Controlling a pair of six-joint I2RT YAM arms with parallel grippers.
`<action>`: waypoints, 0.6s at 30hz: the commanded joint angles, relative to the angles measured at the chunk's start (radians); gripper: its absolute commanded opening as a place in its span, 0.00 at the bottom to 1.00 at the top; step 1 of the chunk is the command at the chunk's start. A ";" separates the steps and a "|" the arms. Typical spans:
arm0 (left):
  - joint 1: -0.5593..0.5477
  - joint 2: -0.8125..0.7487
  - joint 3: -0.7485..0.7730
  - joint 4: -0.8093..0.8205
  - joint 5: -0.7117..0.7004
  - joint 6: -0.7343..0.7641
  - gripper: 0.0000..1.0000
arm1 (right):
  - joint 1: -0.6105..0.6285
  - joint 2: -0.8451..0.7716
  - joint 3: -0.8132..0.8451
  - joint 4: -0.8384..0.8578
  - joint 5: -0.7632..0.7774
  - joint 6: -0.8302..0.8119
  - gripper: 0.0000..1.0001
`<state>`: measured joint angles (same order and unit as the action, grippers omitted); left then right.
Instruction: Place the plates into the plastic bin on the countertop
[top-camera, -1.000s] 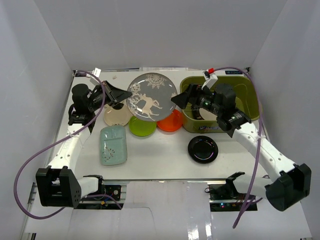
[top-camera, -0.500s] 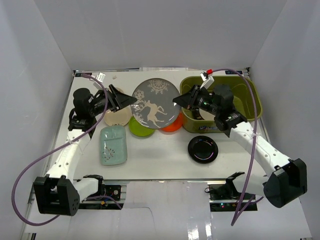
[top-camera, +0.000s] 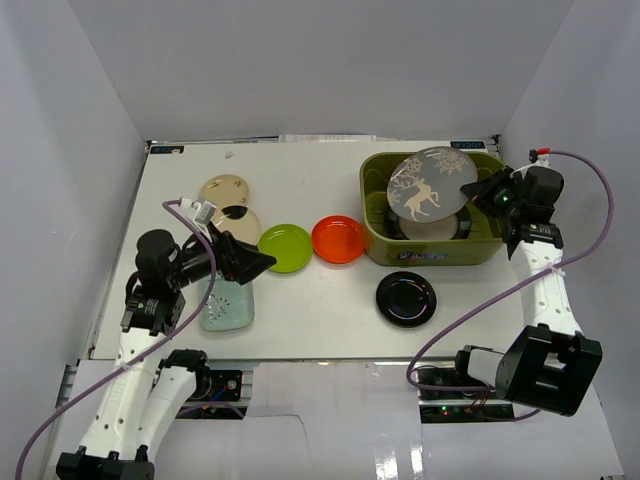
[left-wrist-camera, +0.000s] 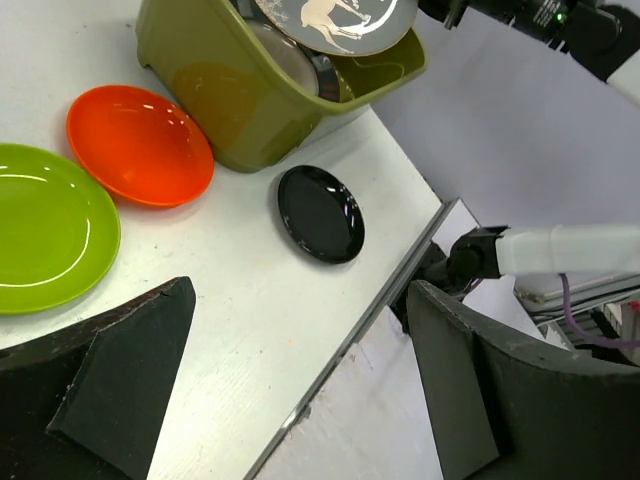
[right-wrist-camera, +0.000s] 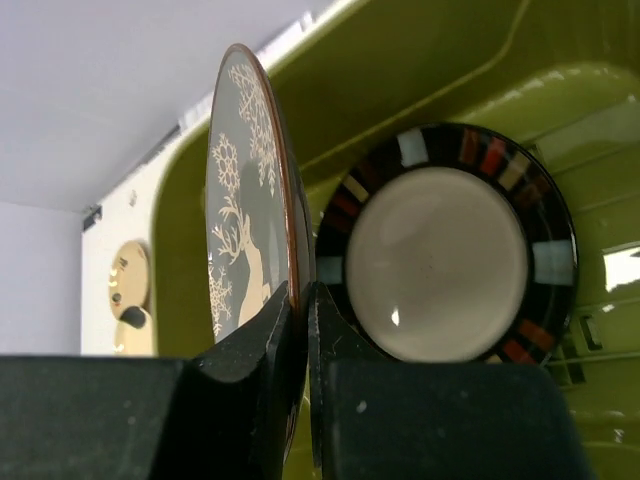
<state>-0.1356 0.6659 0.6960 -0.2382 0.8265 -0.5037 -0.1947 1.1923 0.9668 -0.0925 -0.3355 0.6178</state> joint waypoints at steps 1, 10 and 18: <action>-0.022 -0.045 -0.042 -0.049 -0.021 0.080 0.98 | -0.003 0.004 0.023 0.043 -0.070 -0.024 0.08; -0.073 -0.097 -0.161 0.002 -0.032 0.065 0.98 | -0.011 0.145 0.053 -0.016 -0.002 -0.127 0.08; -0.073 -0.109 -0.164 0.000 -0.035 0.065 0.98 | 0.000 0.247 0.076 -0.124 0.076 -0.214 0.40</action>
<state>-0.2050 0.5697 0.5259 -0.2539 0.7967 -0.4526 -0.2062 1.4361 0.9806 -0.2226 -0.2867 0.4641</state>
